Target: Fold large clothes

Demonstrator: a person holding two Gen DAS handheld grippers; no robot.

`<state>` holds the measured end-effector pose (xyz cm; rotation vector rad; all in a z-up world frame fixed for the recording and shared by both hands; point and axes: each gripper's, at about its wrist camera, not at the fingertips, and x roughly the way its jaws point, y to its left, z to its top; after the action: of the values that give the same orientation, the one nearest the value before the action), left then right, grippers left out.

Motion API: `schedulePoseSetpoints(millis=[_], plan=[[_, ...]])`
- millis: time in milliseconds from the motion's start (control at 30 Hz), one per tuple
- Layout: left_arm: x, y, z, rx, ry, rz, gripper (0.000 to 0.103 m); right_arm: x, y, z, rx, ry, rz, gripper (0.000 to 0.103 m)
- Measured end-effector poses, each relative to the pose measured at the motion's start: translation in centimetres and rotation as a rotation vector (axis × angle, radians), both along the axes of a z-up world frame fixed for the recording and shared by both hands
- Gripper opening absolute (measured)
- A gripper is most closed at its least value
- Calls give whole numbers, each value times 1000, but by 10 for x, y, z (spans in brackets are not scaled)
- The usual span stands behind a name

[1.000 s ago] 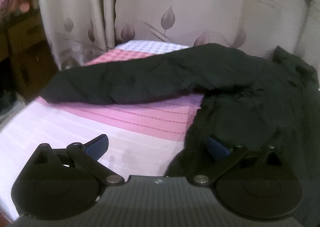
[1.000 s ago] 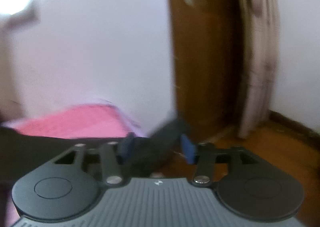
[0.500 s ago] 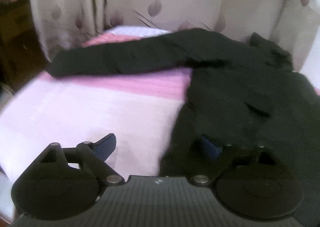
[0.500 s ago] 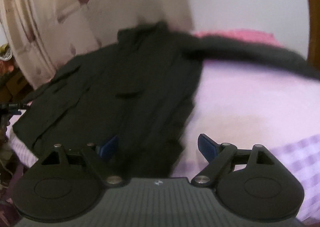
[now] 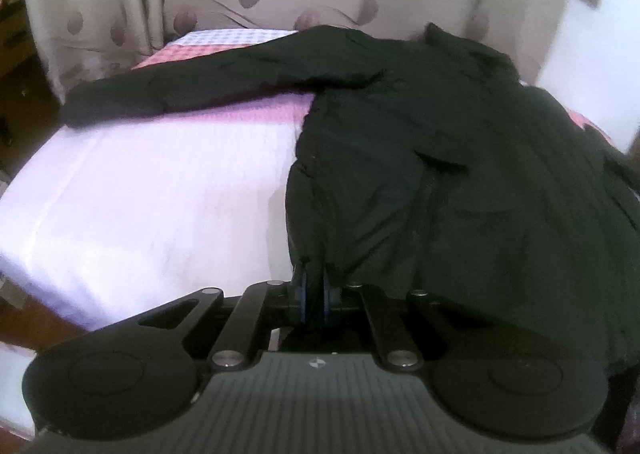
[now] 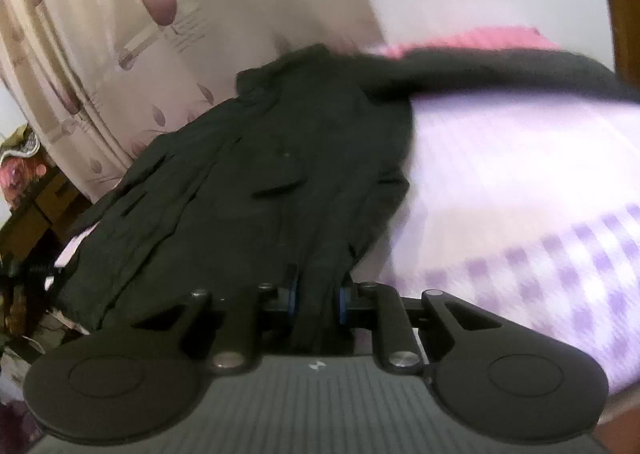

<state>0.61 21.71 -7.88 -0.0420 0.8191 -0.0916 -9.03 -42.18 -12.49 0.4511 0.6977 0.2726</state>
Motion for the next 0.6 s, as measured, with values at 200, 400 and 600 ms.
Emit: schedulePoseSetpoints(millis=[200, 400, 600], plan=[[-35, -5, 30, 73, -136, -23, 67, -11, -33, 5, 135, -21, -111, 43], [-28, -34, 80, 52, -396, -5, 103, -1, -81, 29, 341, -189, -271, 90], [41, -83, 81, -70, -461, 12, 103, 31, -134, 5, 679, -198, -432, 90]])
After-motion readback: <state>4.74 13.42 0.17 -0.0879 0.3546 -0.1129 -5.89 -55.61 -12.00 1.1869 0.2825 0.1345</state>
